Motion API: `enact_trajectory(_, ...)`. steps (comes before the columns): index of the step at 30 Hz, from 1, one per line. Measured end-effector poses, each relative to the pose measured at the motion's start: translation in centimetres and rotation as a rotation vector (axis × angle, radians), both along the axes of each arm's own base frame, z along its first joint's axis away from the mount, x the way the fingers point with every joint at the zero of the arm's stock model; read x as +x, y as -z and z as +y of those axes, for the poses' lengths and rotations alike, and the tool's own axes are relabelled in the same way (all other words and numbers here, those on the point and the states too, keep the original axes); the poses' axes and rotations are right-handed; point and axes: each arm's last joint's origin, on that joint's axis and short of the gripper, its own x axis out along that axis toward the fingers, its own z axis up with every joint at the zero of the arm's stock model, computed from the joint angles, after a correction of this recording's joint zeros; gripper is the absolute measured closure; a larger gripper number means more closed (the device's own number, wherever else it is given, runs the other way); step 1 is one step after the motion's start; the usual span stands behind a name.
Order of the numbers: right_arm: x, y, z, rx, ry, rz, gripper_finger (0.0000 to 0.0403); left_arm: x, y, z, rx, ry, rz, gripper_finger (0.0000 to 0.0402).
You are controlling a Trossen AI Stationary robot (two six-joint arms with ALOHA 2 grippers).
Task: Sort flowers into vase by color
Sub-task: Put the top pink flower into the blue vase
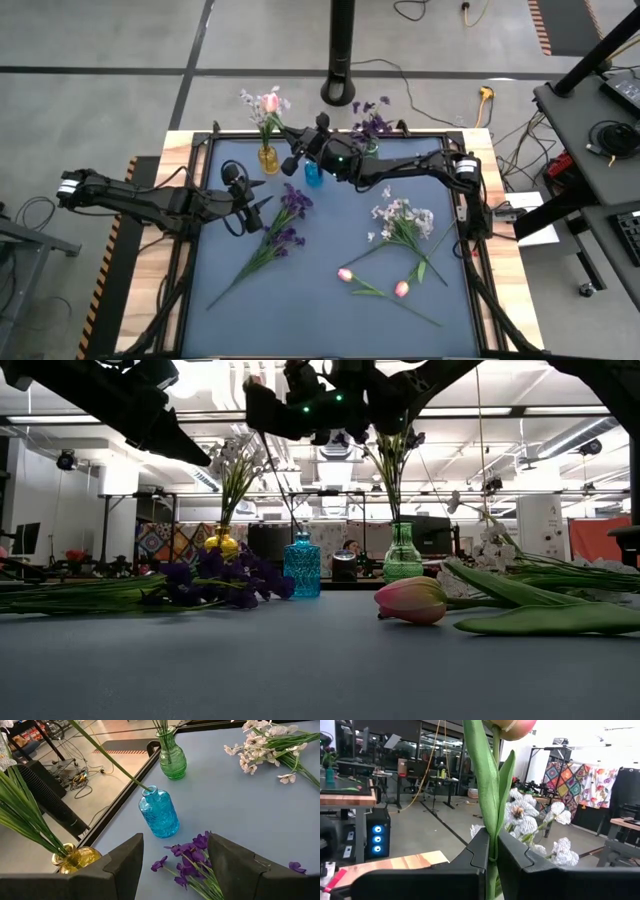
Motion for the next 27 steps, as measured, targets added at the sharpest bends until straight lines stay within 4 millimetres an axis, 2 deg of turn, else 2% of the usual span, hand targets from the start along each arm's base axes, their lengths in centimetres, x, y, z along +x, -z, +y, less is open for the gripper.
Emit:
enact_trajectory(22,-0.21,0.52,-0.29,0.016,0.097,0.046,0.0385,0.00,0.00,0.00,0.000,0.000,0.000,0.0198)
enact_trajectory(27,-0.29,0.34,-0.27,0.016,0.097,0.048,0.0369,0.00,0.00,0.00,0.000,0.000,0.000,0.0198)
